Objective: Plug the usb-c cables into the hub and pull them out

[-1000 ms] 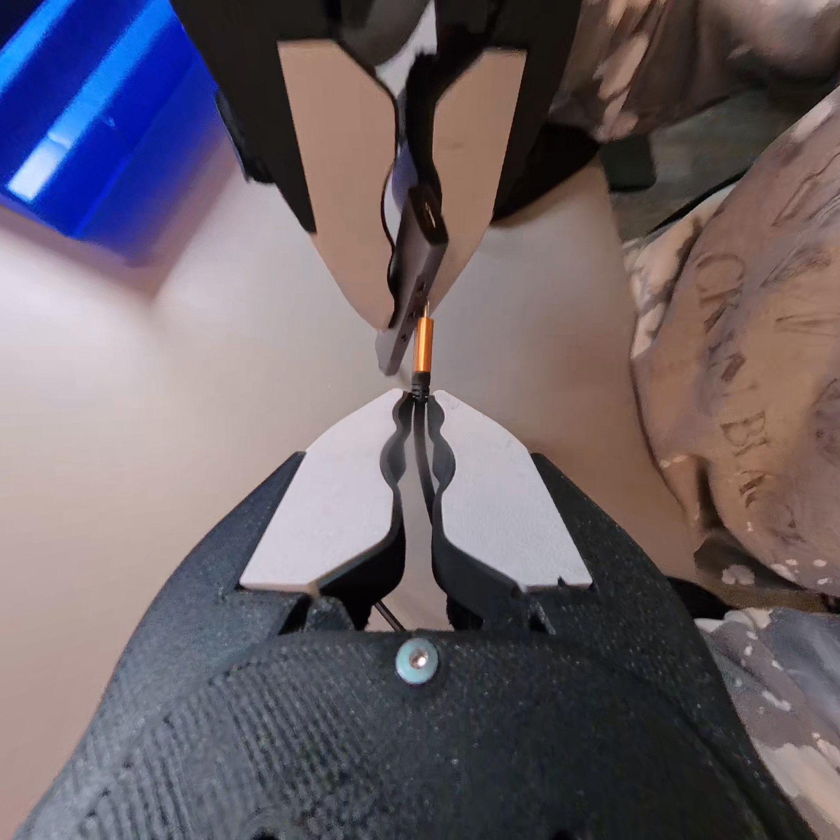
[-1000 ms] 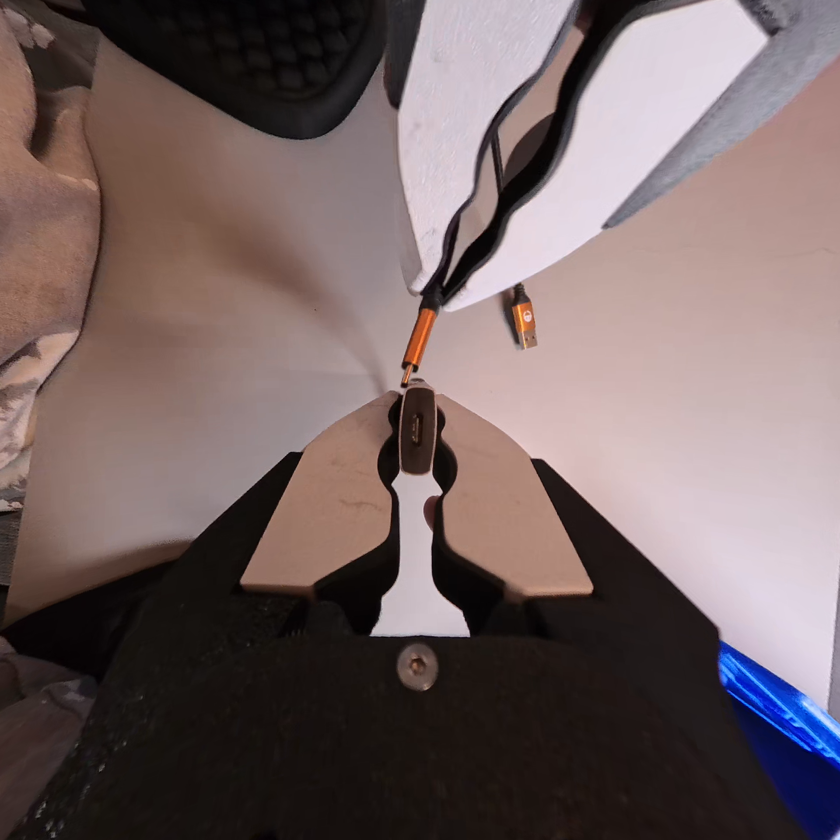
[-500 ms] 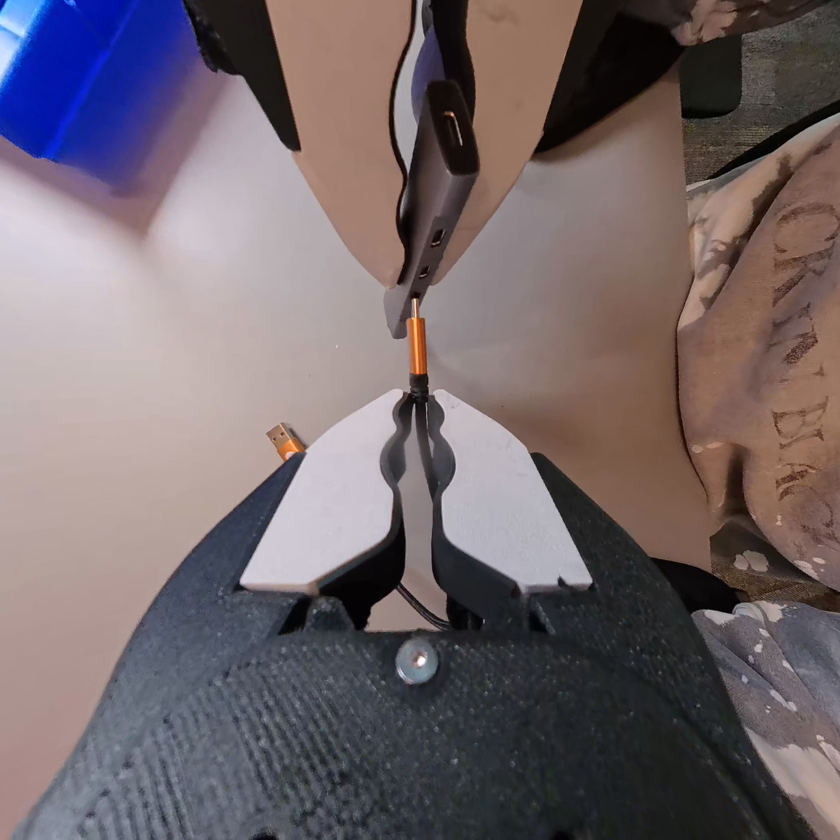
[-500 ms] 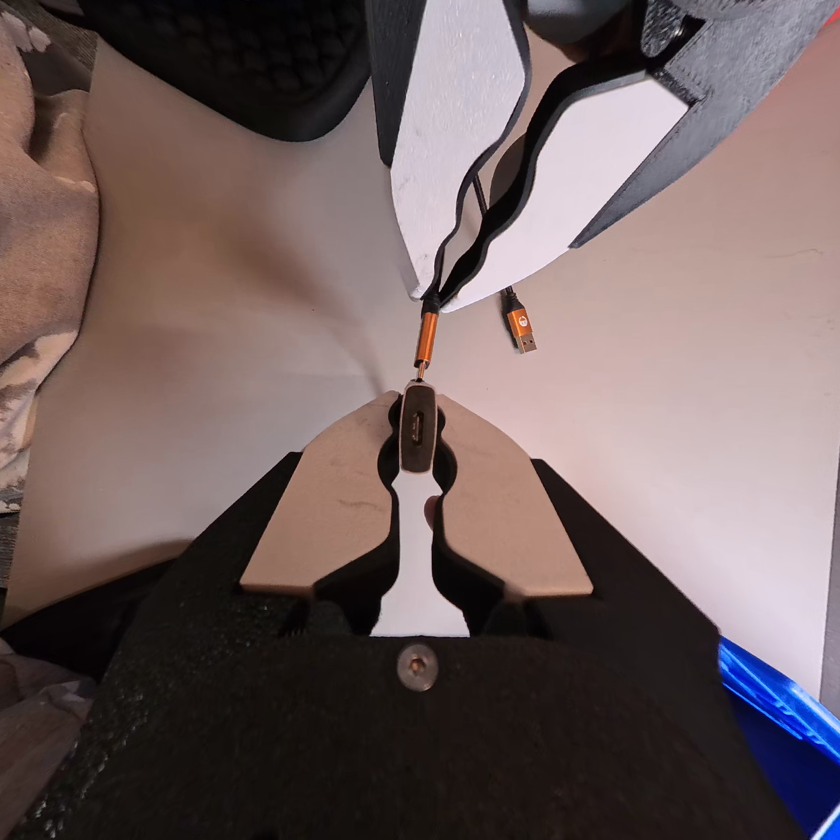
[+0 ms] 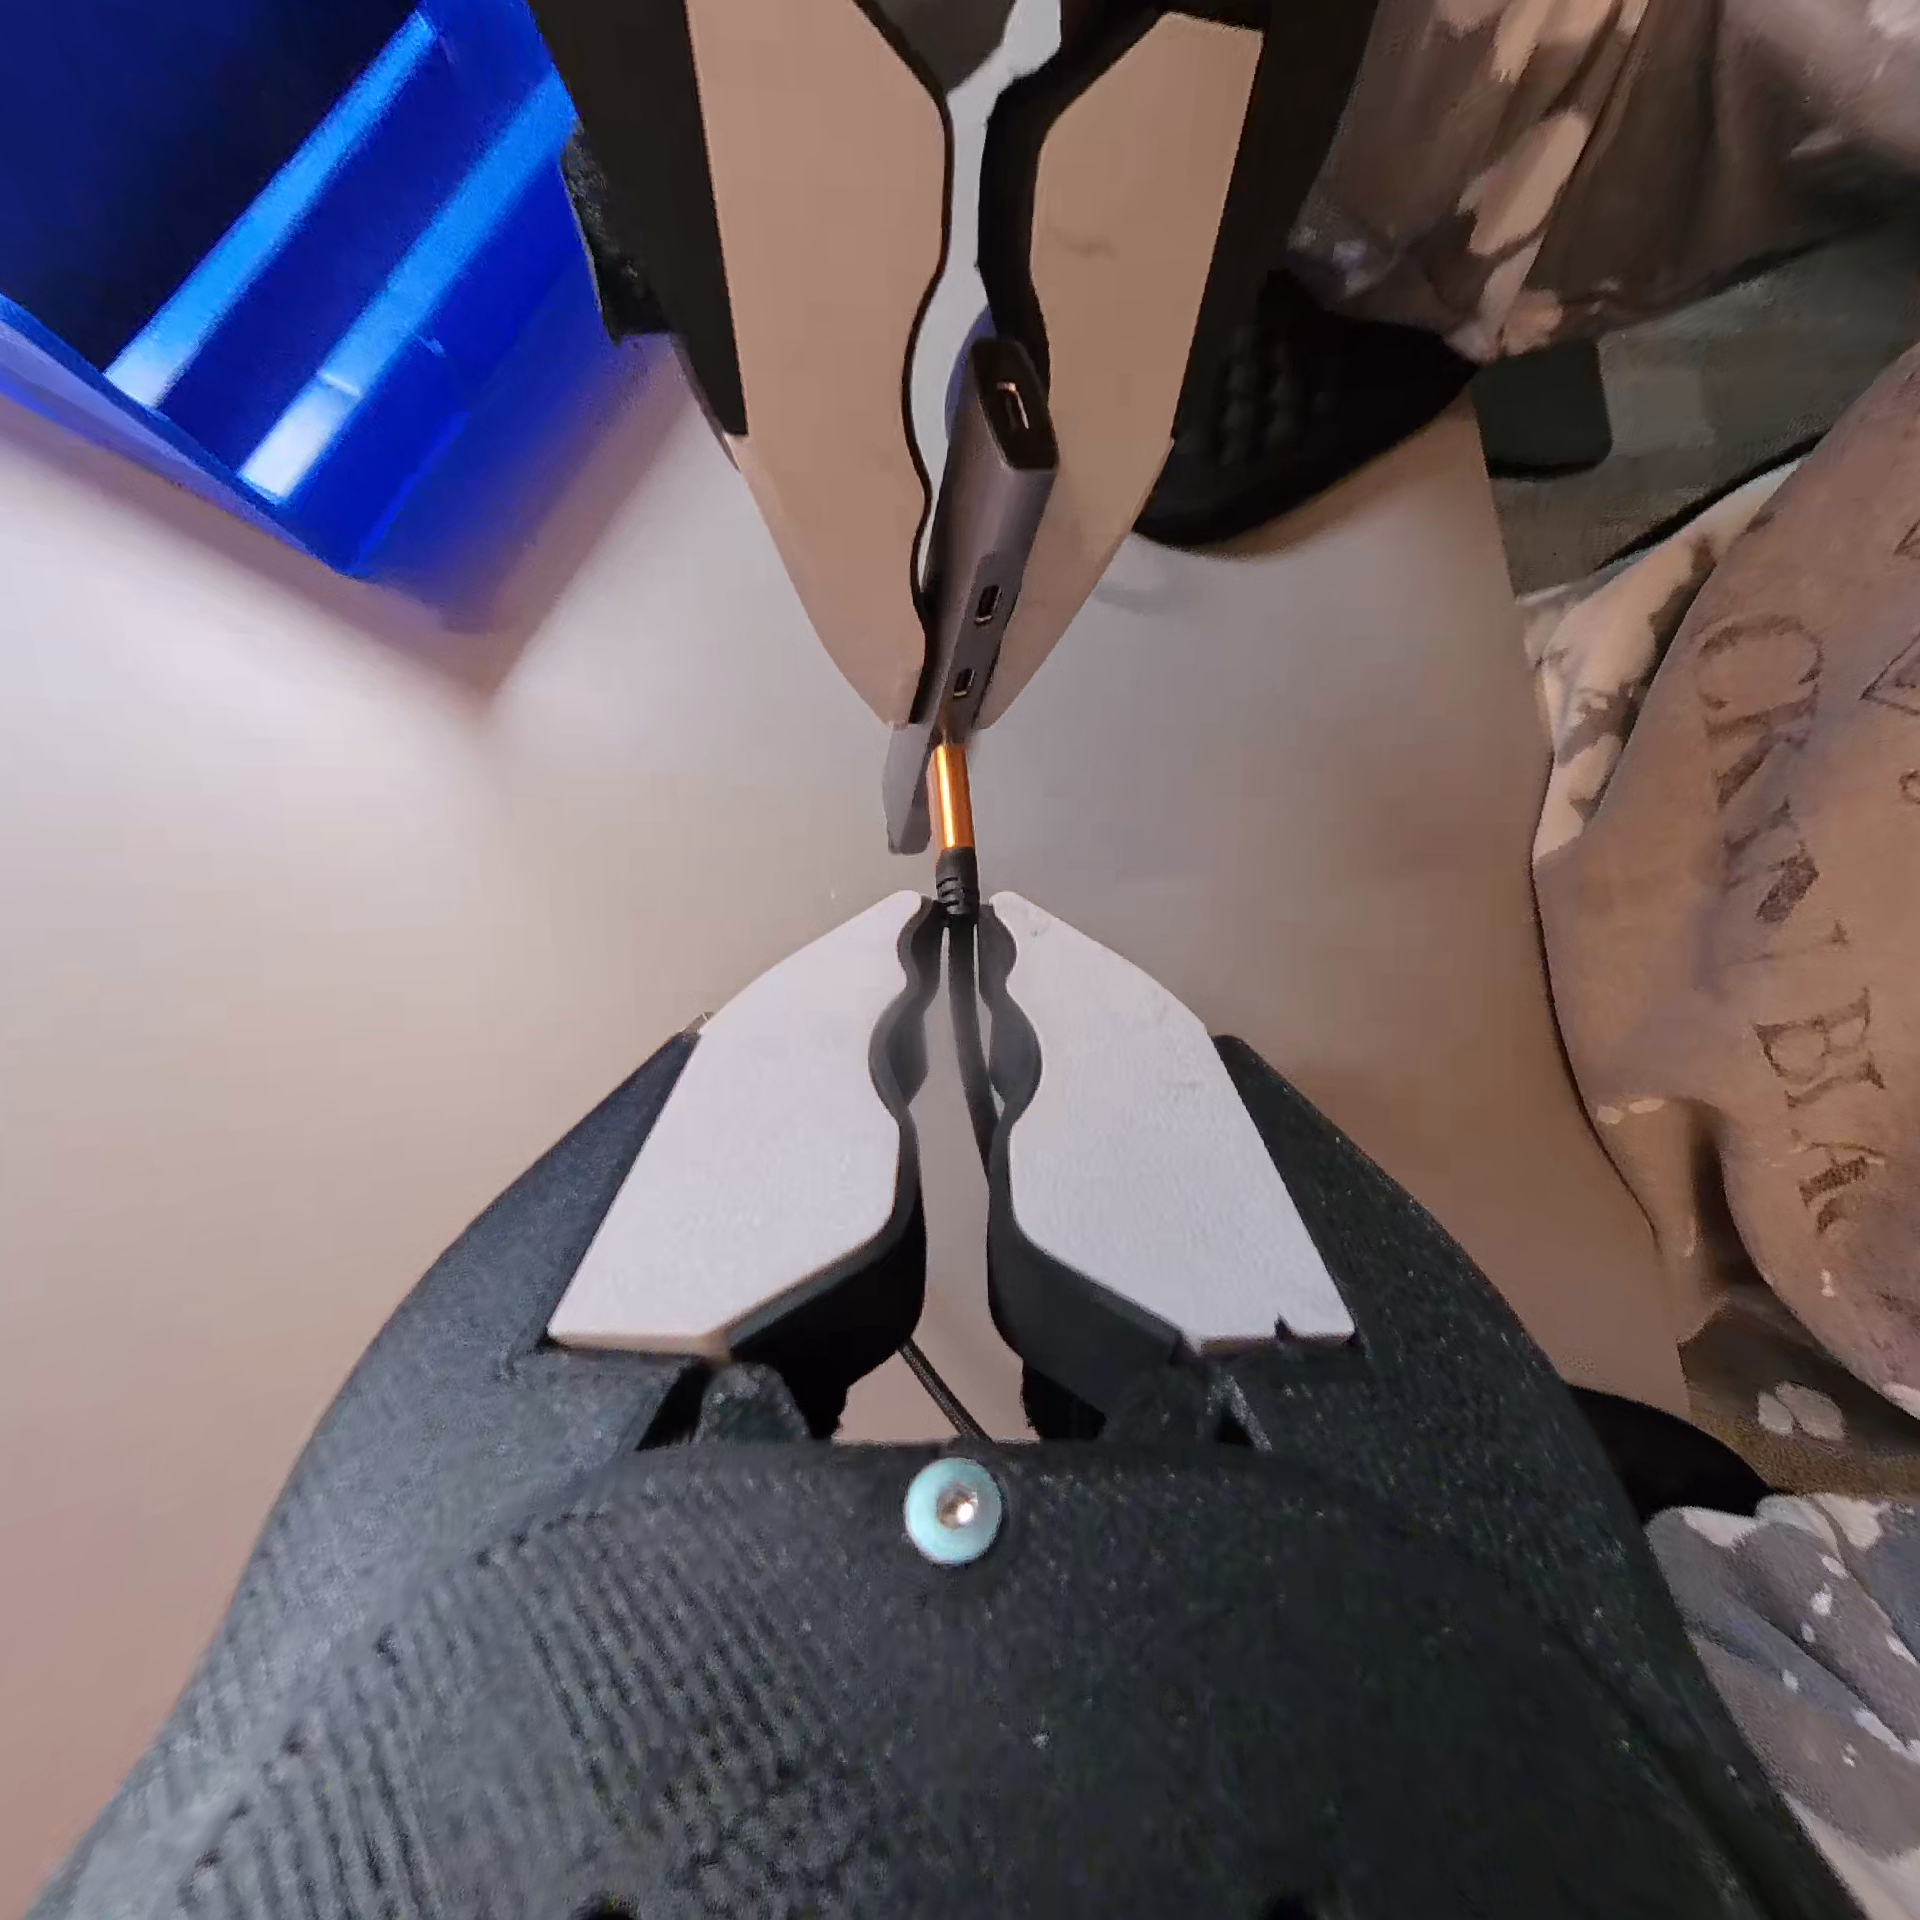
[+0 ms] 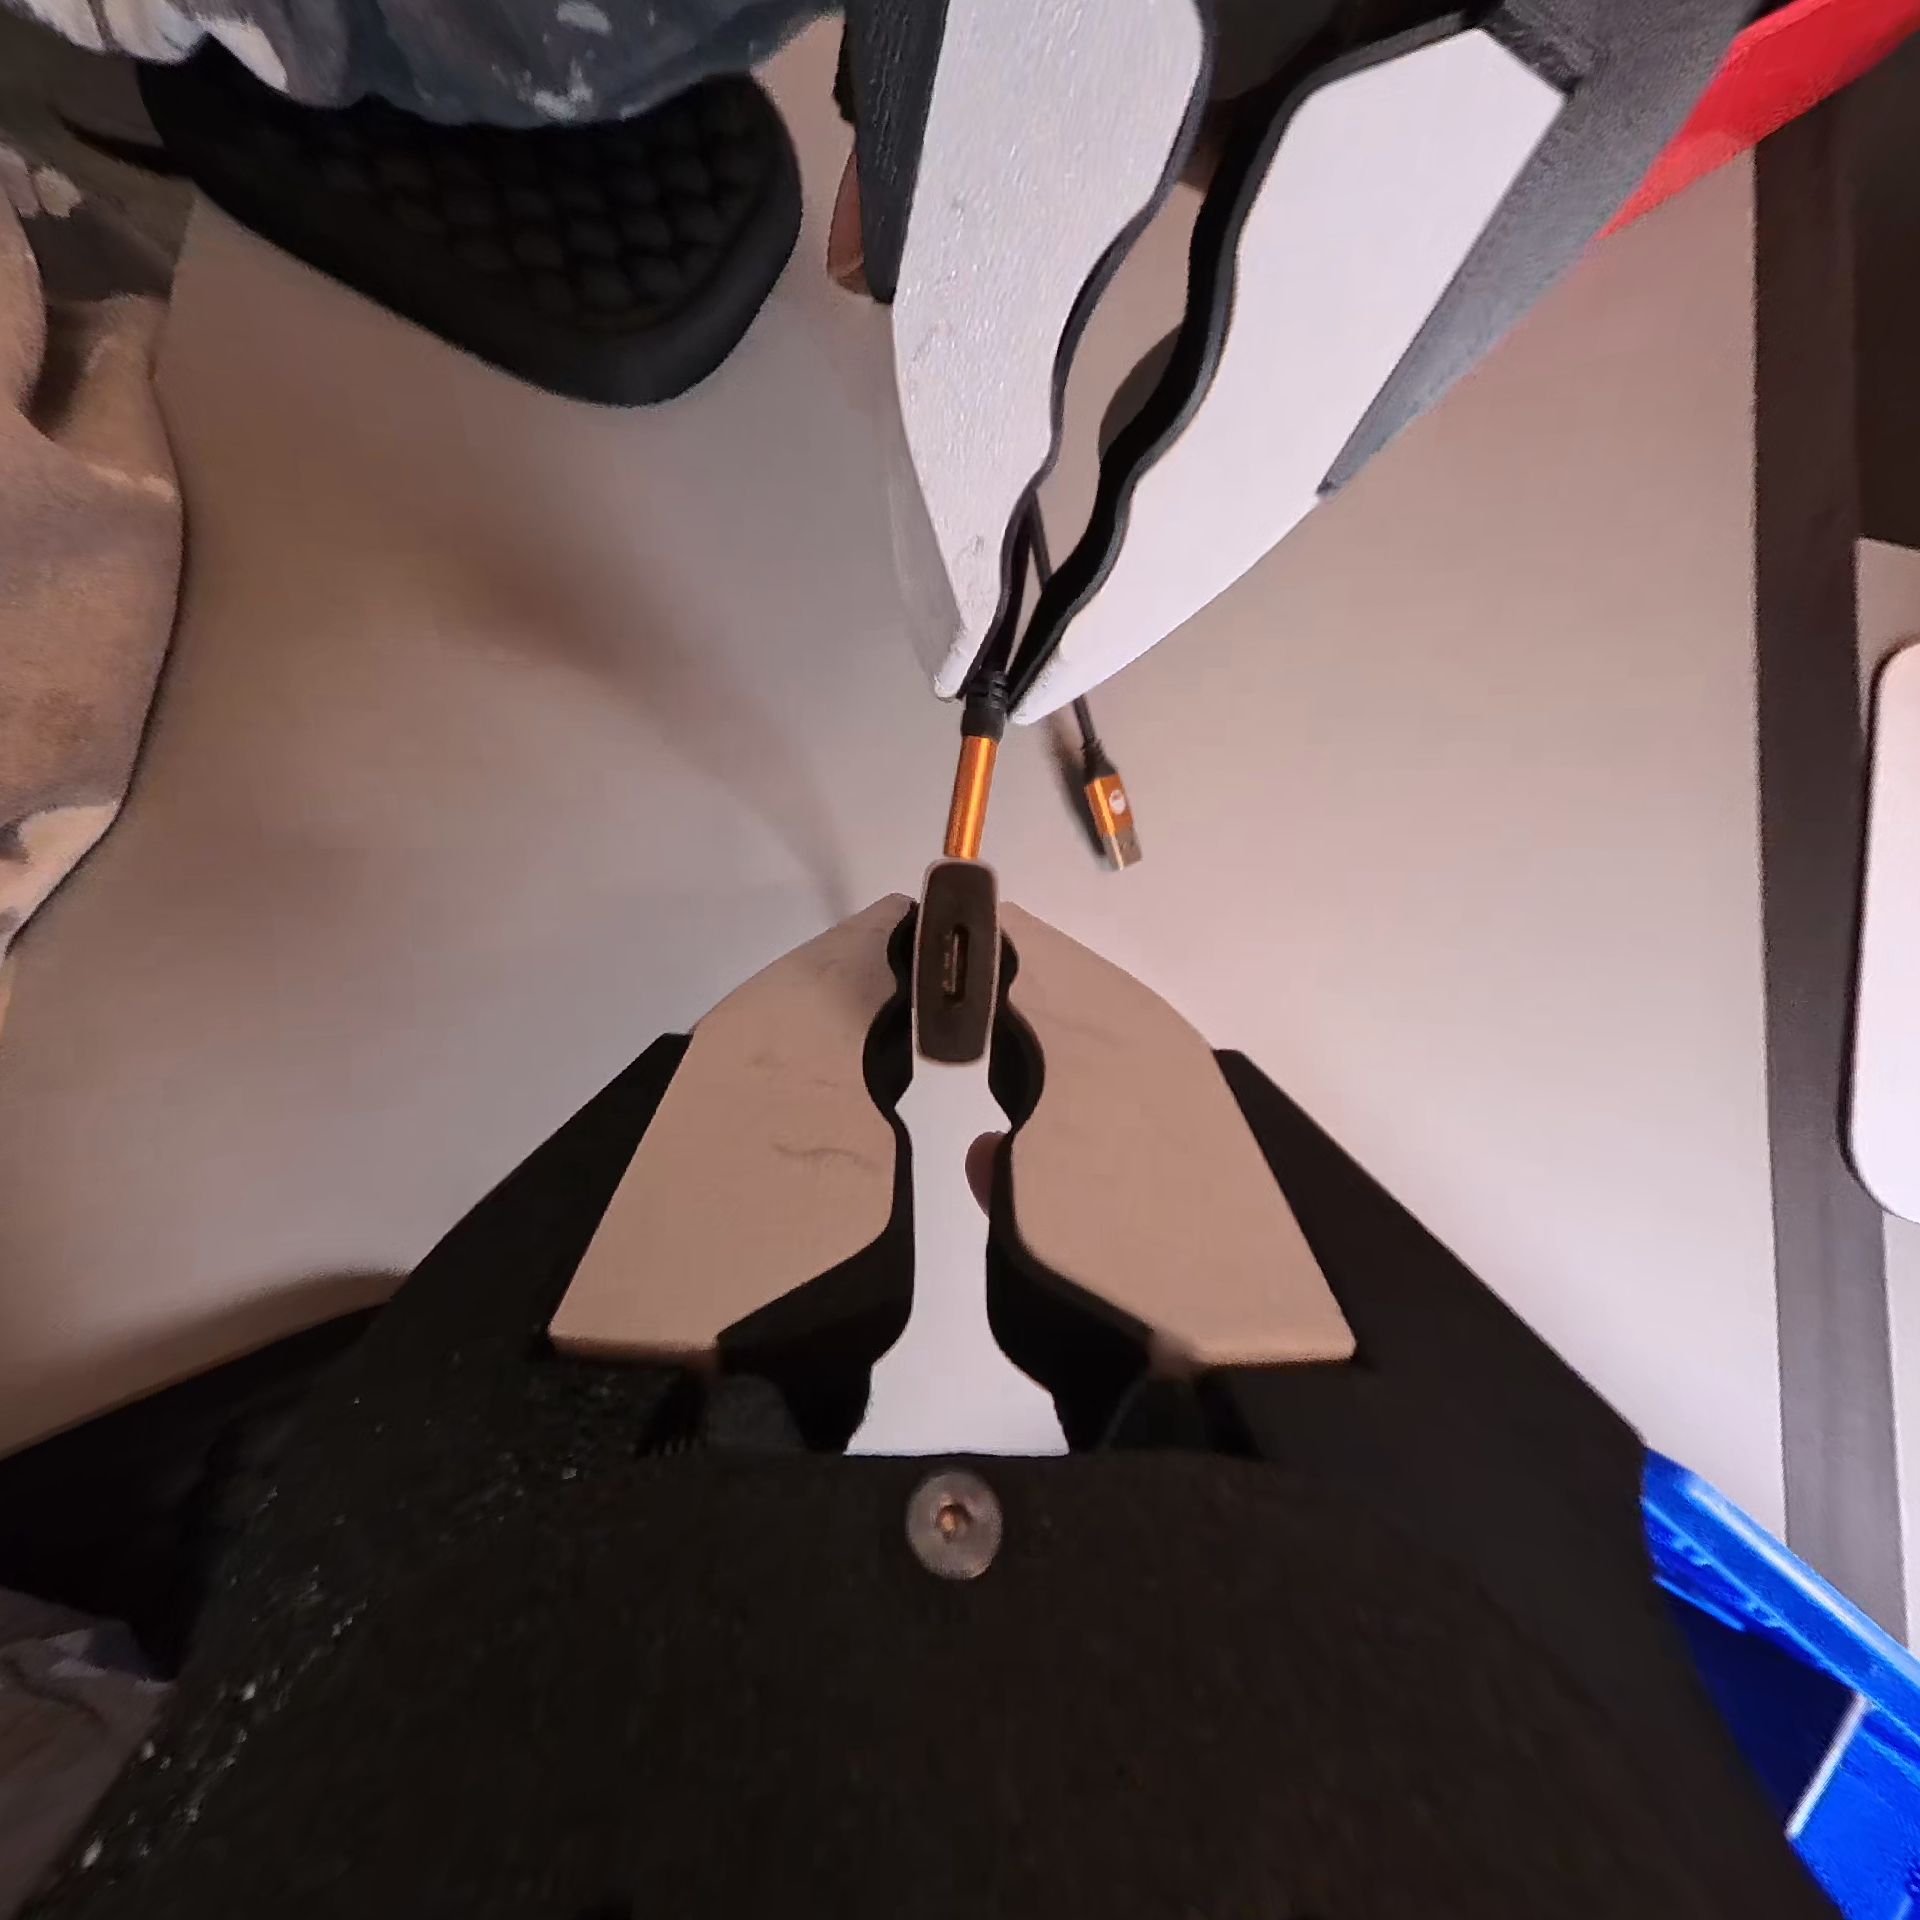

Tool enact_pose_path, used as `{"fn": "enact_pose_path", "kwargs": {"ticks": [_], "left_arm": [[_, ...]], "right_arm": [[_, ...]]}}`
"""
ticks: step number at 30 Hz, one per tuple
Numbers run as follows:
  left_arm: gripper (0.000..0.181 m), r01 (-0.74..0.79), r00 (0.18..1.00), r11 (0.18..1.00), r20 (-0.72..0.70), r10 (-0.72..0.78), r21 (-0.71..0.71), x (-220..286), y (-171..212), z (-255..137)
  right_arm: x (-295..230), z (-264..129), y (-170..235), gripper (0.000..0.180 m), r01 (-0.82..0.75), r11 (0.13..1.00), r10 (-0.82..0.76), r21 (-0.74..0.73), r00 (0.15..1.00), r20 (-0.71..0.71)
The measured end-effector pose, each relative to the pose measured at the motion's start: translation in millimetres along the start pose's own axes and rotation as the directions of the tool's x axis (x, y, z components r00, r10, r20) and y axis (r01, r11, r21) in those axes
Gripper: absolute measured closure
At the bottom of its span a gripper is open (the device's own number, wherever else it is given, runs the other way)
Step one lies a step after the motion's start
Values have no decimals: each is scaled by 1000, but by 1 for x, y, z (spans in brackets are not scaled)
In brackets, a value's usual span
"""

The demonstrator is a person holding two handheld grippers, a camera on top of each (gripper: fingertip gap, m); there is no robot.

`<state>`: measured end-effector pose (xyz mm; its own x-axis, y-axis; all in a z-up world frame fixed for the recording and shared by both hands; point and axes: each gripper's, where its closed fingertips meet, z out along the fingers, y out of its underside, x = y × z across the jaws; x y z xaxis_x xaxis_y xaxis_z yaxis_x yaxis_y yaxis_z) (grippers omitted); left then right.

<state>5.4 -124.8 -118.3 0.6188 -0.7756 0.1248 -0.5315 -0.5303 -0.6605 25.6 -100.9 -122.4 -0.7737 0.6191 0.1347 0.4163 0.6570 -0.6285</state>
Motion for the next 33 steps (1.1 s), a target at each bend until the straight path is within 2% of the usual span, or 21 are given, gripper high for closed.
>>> {"fn": "enact_pose_path", "kwargs": {"ticks": [5, 11, 14, 16, 18, 22, 26, 29, 33], "left_arm": [[174, 21, 999, 987, 33, -27, 160, -10, -19, -18], [174, -28, 996, 990, 87, 16, 138, -16, -16, -12], [174, -53, 997, 988, 68, 43, 148, -15, -21, 4], [174, -39, 999, 976, 22, 35, 214, -12, -28, 3], [174, -43, 999, 952, 22, 38, 303, -11, -38, -8], [173, -99, 993, 885, 108, 56, 456, -14, -57, -30], [168, -116, 991, 858, 119, 64, 500, -10, -66, -36], [173, -127, 989, 846, 136, 65, 518, -9, -71, -39], [173, -77, 996, 804, 81, 36, 590, -7, -78, -52]], "right_arm": [[20, -13, -11, 171, -24, 985, 33, 172, 998, -51], [24, -31, -35, 171, -9, 946, 36, 324, 996, -78], [18, -34, -34, 170, 33, 972, -6, 234, 993, -116], [17, -42, -35, 171, 38, 971, -6, 238, 991, -131], [19, -53, -40, 171, 37, 951, 7, 306, 990, -141], [27, -72, -55, 171, 14, 879, 55, 476, 990, -131], [26, -82, -64, 170, -16, 815, 74, 580, 994, -78], [29, -85, -65, 170, -34, 792, 97, 610, 993, -70], [29, -89, -70, 170, -53, 763, 109, 644, 993, -48]]}}
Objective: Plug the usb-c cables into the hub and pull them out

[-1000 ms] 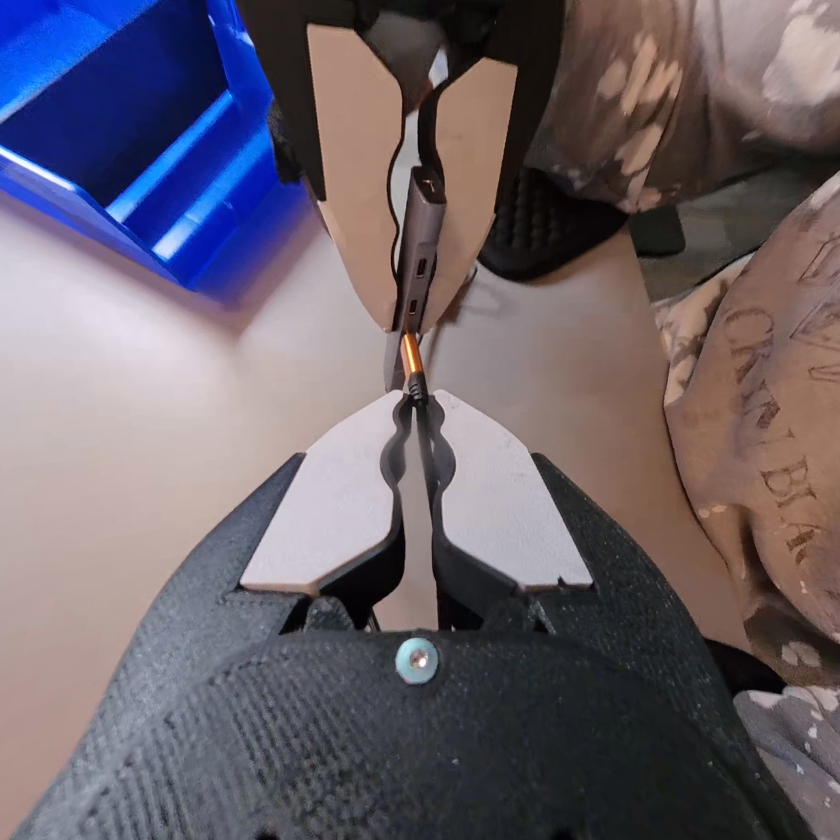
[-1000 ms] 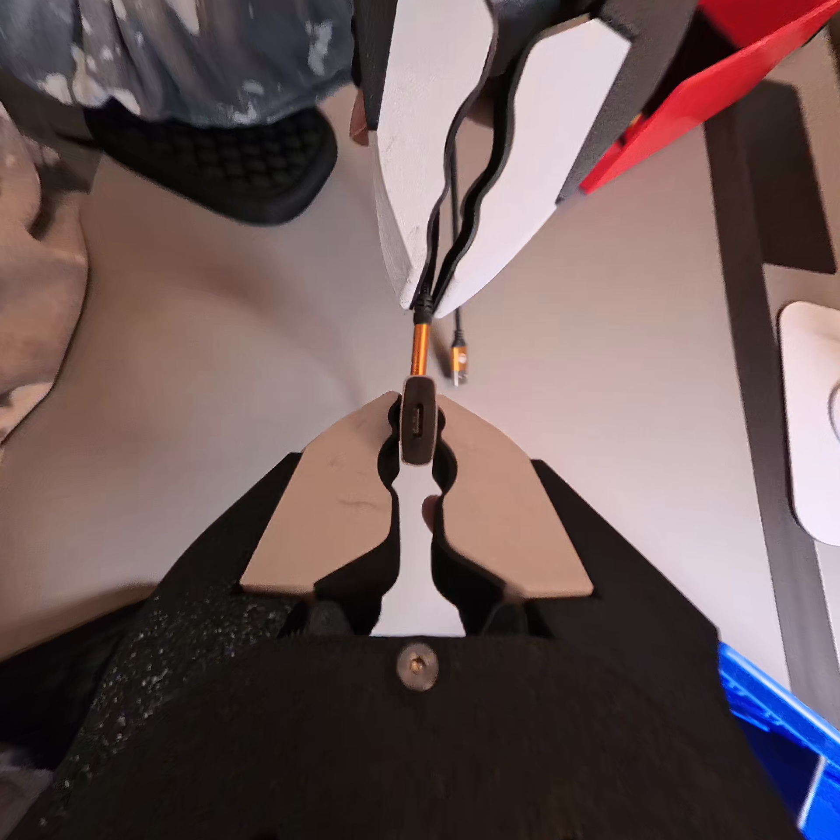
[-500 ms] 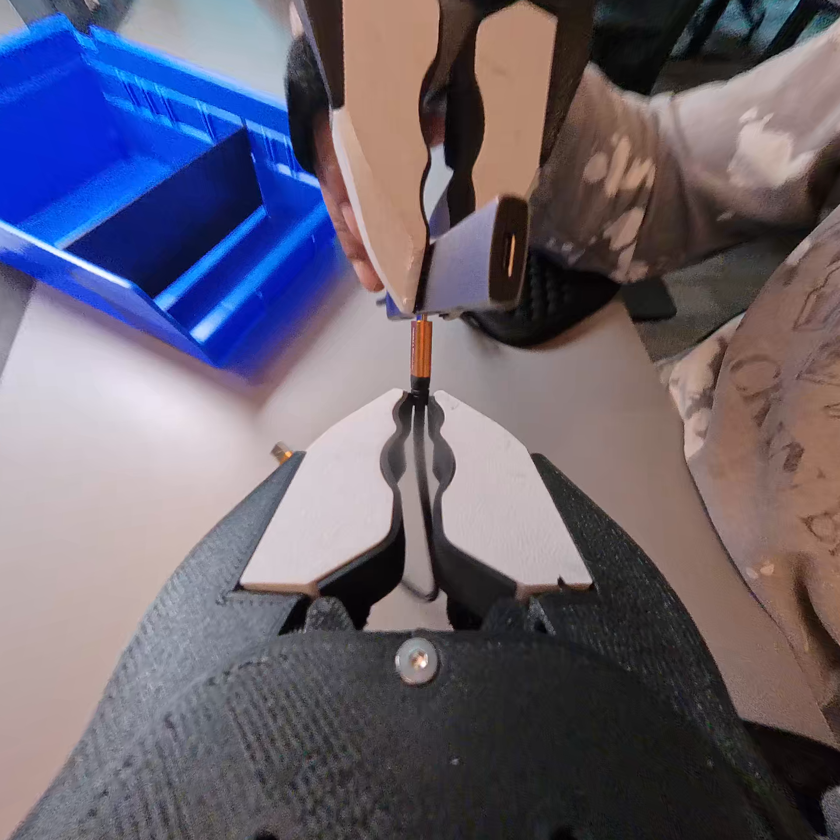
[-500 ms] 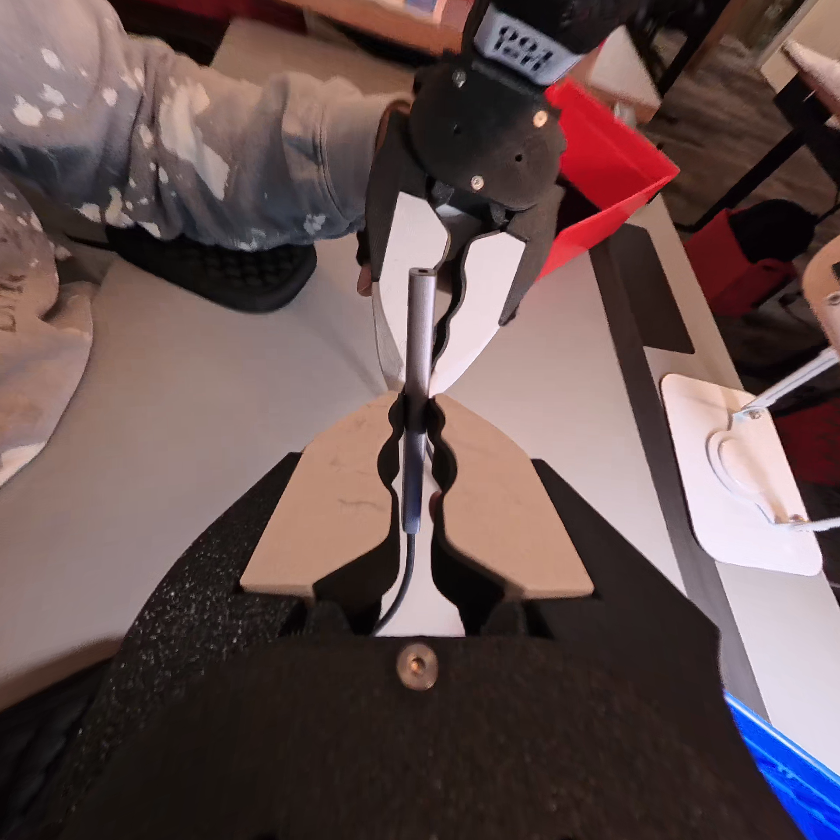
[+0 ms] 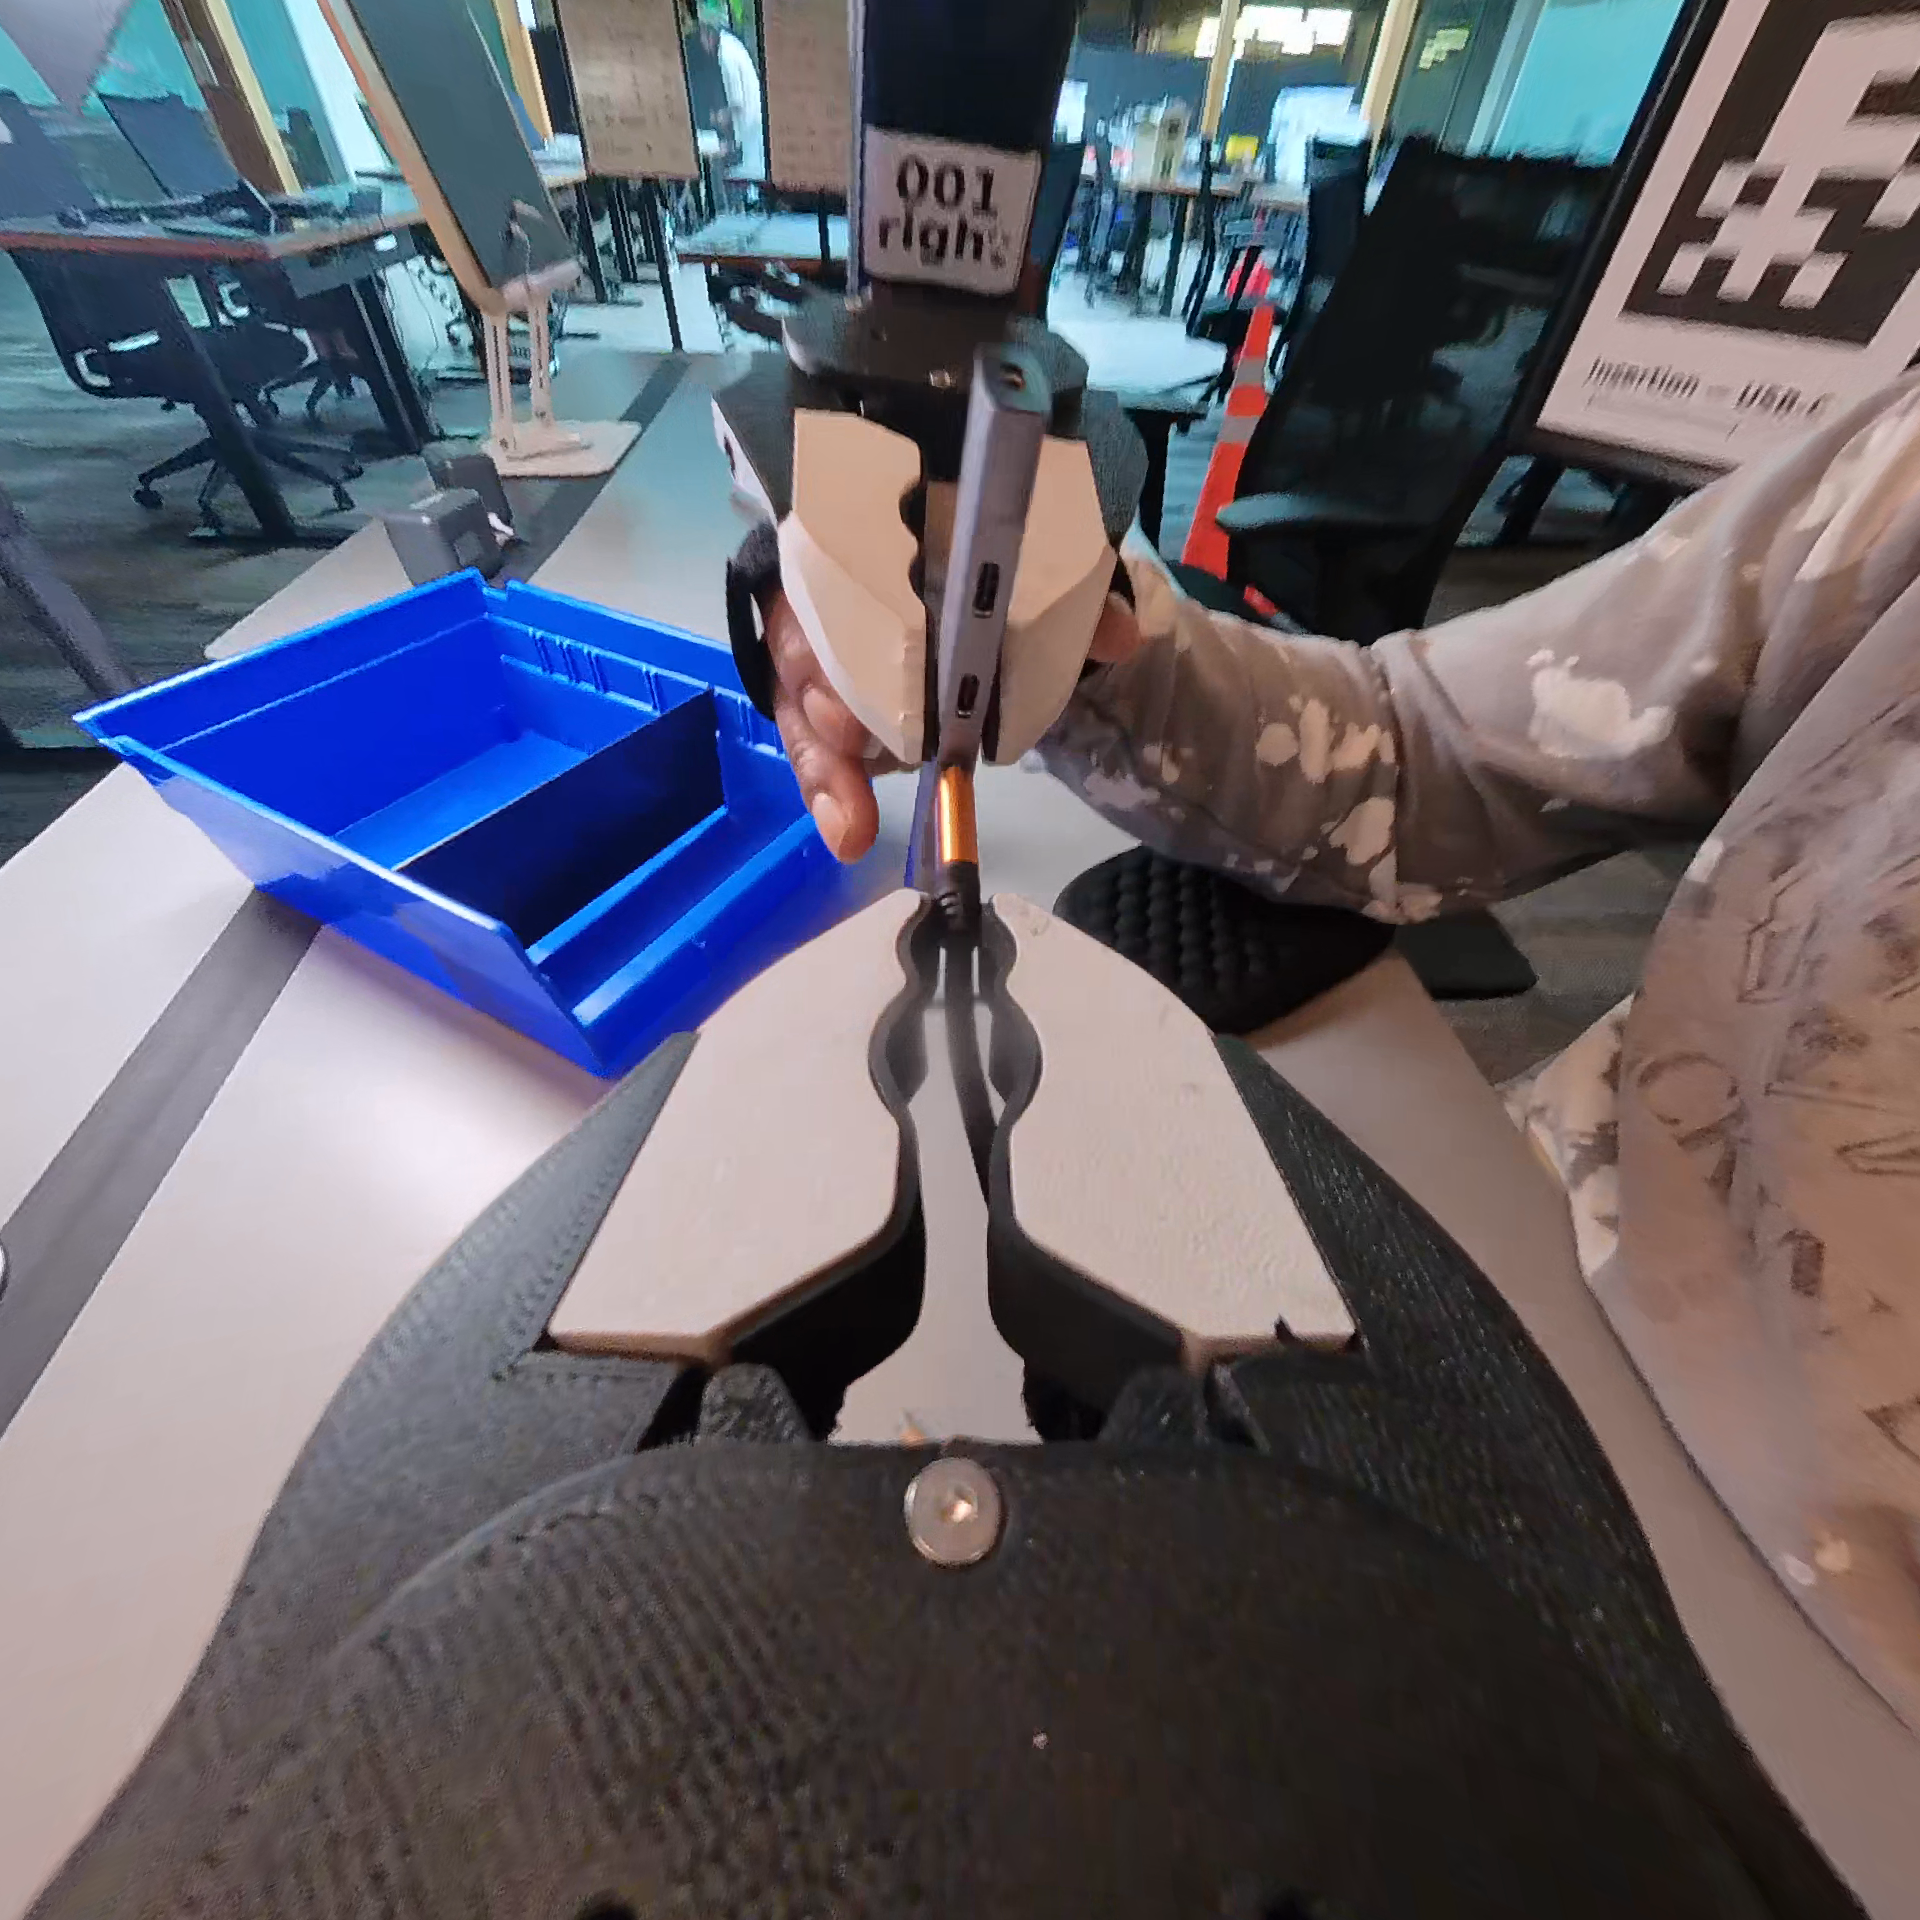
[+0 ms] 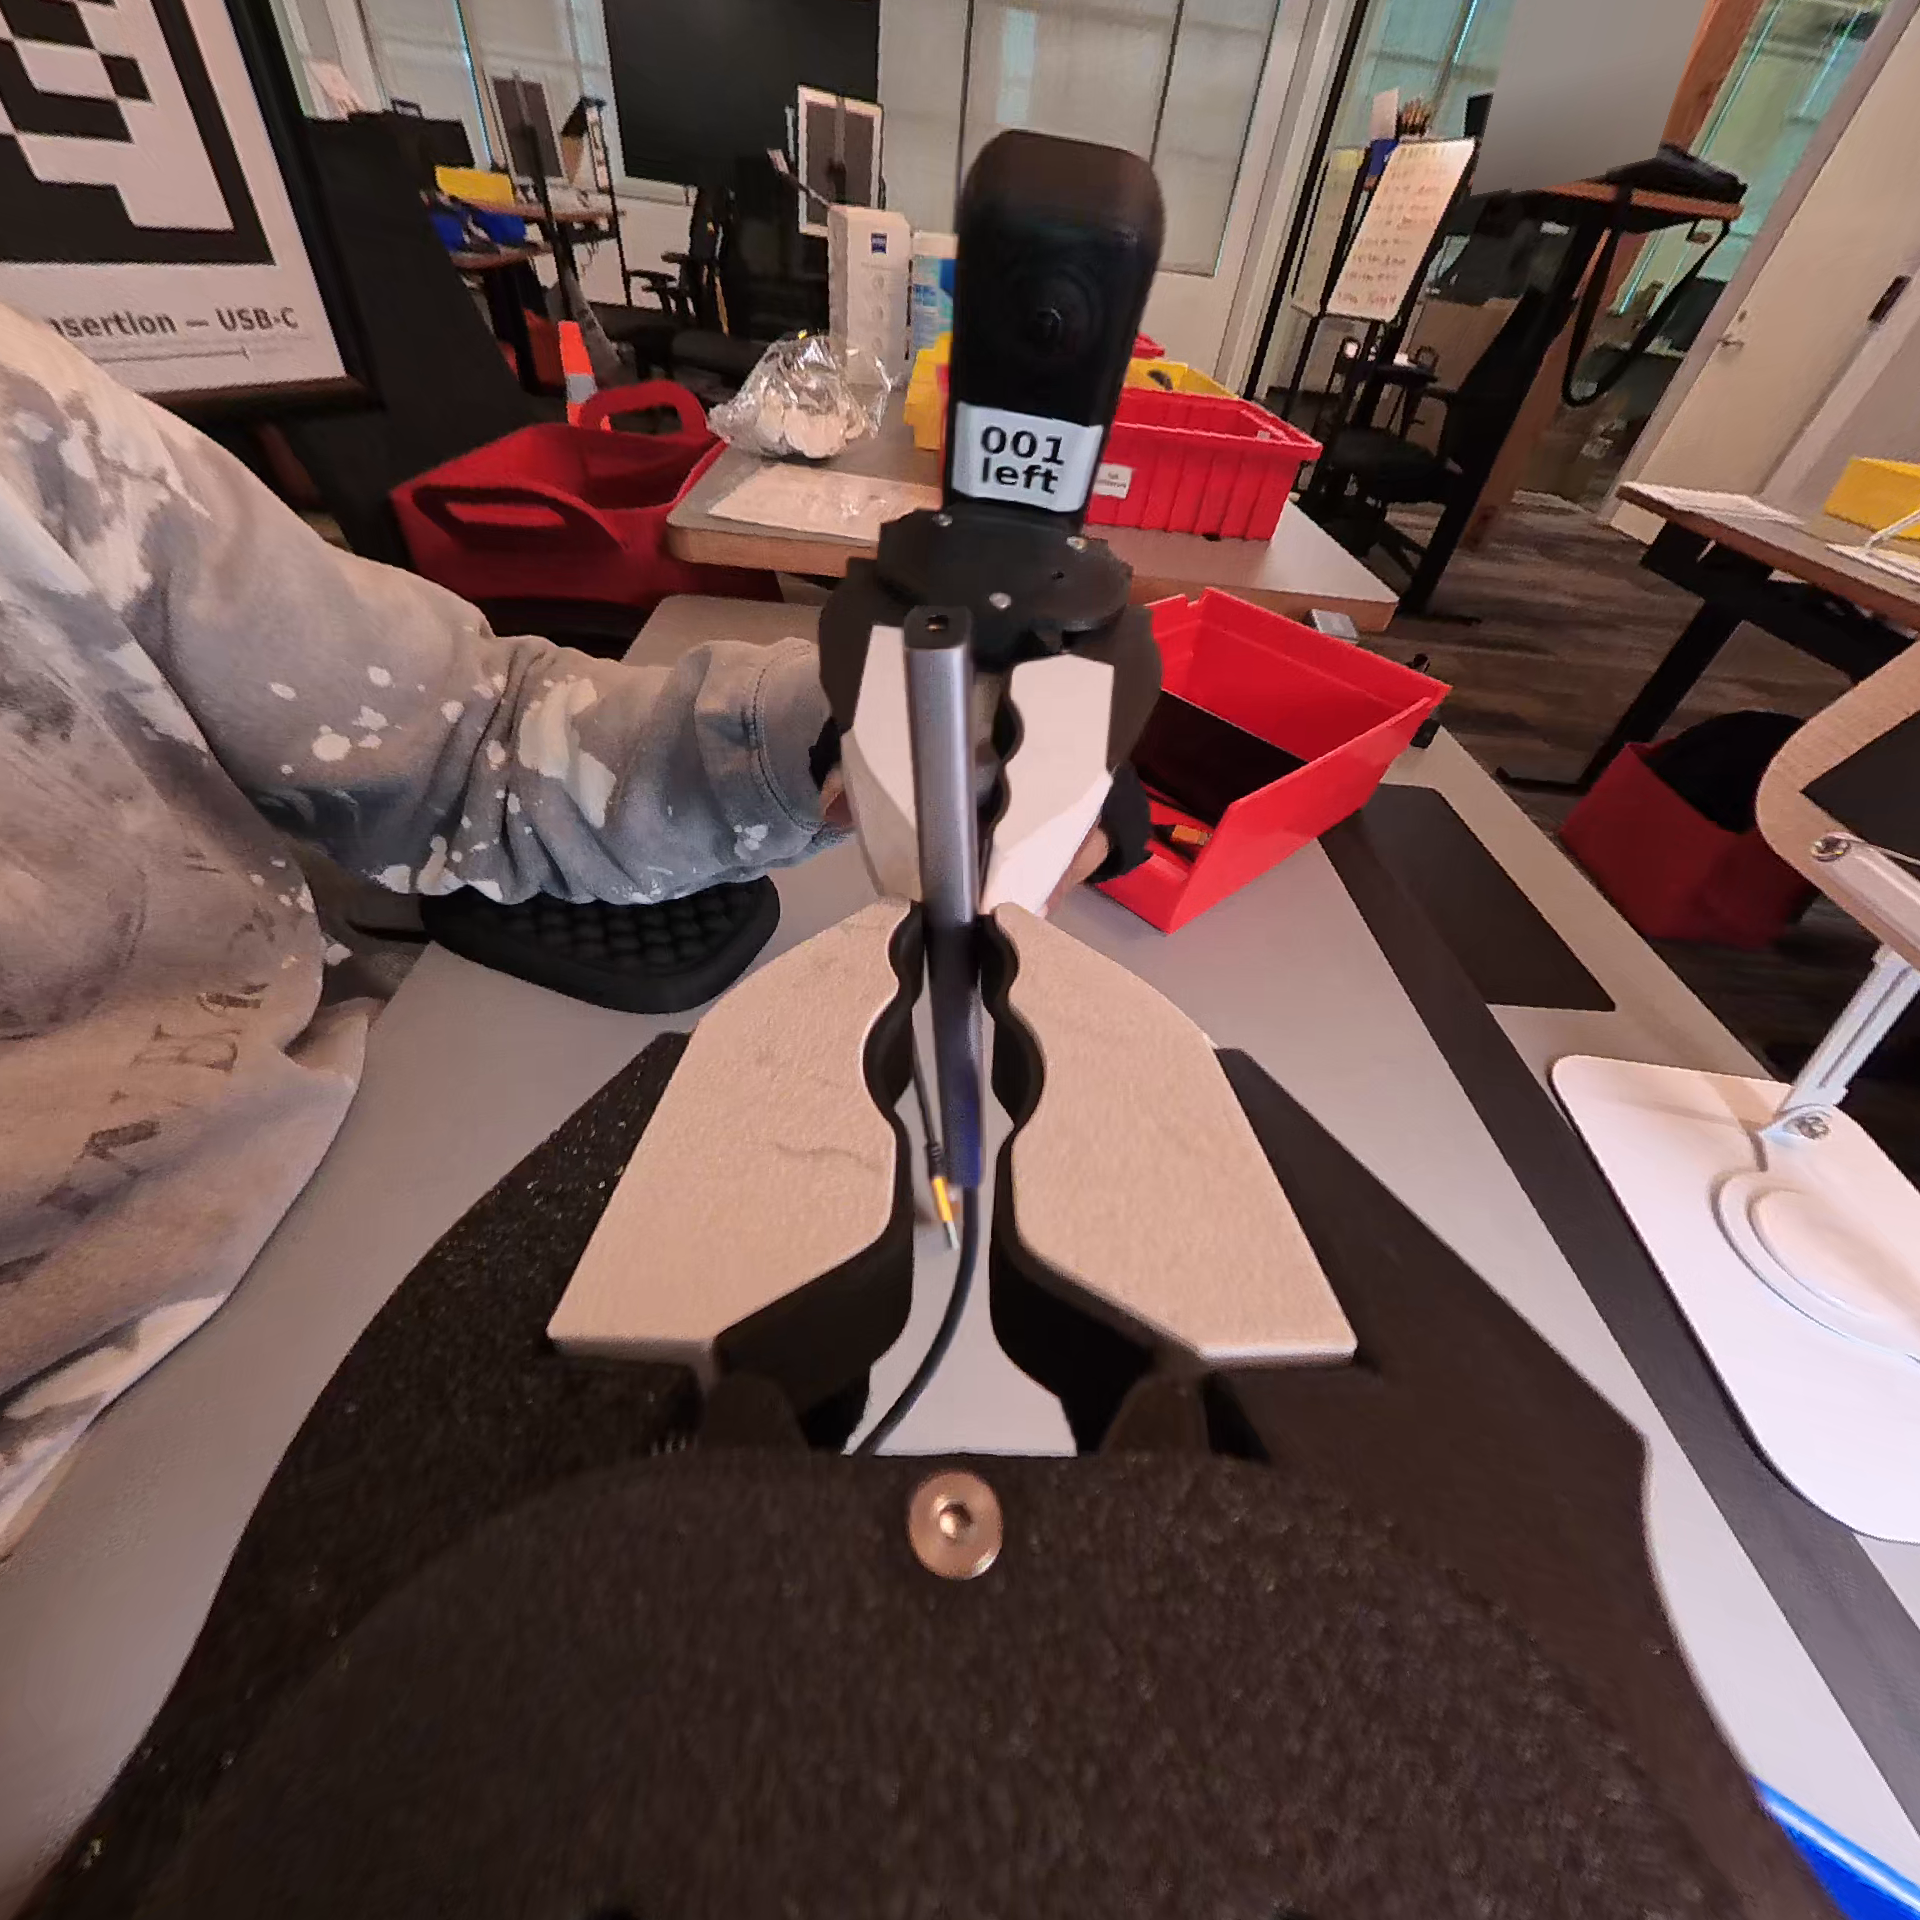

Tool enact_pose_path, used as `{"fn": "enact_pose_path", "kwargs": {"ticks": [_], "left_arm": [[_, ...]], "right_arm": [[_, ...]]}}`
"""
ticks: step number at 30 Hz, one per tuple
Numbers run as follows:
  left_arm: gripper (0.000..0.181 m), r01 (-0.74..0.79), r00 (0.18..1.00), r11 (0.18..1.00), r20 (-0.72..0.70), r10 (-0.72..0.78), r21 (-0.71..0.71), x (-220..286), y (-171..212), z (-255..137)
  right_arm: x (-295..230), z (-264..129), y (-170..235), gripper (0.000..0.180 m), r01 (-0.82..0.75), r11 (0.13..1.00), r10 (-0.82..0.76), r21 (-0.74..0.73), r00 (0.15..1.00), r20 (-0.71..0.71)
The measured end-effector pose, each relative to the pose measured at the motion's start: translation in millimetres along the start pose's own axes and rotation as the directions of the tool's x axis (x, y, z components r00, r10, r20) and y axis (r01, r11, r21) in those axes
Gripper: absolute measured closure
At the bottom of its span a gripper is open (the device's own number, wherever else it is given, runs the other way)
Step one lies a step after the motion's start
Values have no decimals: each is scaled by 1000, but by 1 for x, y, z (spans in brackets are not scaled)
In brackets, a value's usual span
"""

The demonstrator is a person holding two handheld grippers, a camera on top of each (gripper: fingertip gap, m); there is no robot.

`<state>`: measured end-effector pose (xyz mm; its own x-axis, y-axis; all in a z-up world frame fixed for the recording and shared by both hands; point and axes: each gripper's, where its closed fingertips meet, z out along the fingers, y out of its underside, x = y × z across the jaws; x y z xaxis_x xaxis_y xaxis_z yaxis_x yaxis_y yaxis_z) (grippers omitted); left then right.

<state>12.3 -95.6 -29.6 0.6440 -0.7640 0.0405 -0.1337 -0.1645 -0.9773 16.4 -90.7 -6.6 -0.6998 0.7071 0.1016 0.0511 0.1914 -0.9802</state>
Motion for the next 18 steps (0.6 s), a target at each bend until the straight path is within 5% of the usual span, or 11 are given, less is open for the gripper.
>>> {"fn": "enact_pose_path", "kwargs": {"ticks": [18], "left_arm": [[173, -89, 994, 996, 68, 89, -13, 10, -16, -5]], "right_arm": [[-8, 2, 4, 171, 3, 1000, -2, -8, 998, 61]]}}
